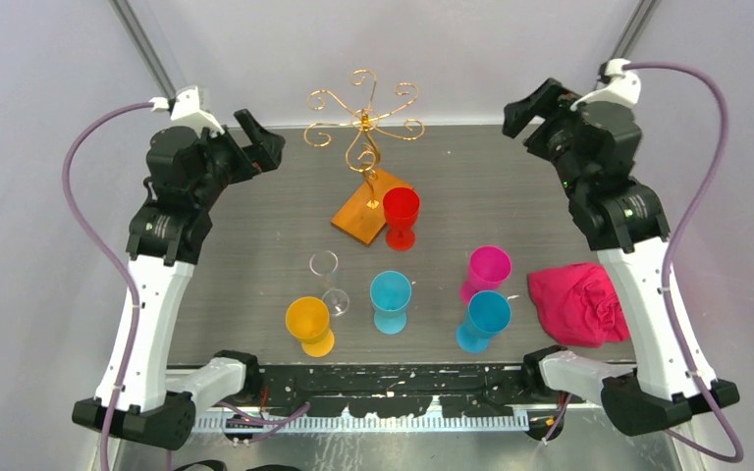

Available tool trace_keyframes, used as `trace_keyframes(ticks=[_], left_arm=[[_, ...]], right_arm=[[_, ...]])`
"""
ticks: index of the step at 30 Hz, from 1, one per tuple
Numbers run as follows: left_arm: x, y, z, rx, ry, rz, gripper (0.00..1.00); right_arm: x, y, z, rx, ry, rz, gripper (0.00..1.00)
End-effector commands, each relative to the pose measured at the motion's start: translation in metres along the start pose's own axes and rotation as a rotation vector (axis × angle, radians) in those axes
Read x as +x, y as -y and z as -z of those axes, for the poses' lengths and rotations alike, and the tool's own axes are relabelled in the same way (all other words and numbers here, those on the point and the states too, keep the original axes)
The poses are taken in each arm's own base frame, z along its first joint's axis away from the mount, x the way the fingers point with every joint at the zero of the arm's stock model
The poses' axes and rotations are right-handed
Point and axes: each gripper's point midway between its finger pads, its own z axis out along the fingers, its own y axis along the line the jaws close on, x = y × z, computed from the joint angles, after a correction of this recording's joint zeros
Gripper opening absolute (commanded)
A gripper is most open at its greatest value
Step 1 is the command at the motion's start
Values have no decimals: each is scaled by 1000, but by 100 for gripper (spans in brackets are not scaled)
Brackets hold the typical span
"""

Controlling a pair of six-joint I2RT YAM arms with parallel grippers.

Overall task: Place the wine glass upside down on the wine glass rack
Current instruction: Pick up the wine glass at the center of the board.

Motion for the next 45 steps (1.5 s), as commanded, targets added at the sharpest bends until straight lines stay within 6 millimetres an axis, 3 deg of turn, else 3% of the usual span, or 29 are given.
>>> trace_keyframes(ticks=[1,6,15,21,27,45], left_arm=[[30,3,-5,41,-157,-70,100],[36,-12,6,-22,-140,-75,99],[55,-17,13,-20,-168,-51,87],[58,-14,17,-9,-174,-46,77],[57,-9,22,6,-172,-49,71],[70,-3,23,34,-193,-52,68]], right_arm=[[76,51,4,218,-258,28,84],[125,84,28,331,-414,52,79],[158,103,76,343,-507,30,71],[191,116,101,370,-596,9,66],[211,127,120,398,-646,-5,64],[254,139,134,416,-738,-26,63]])
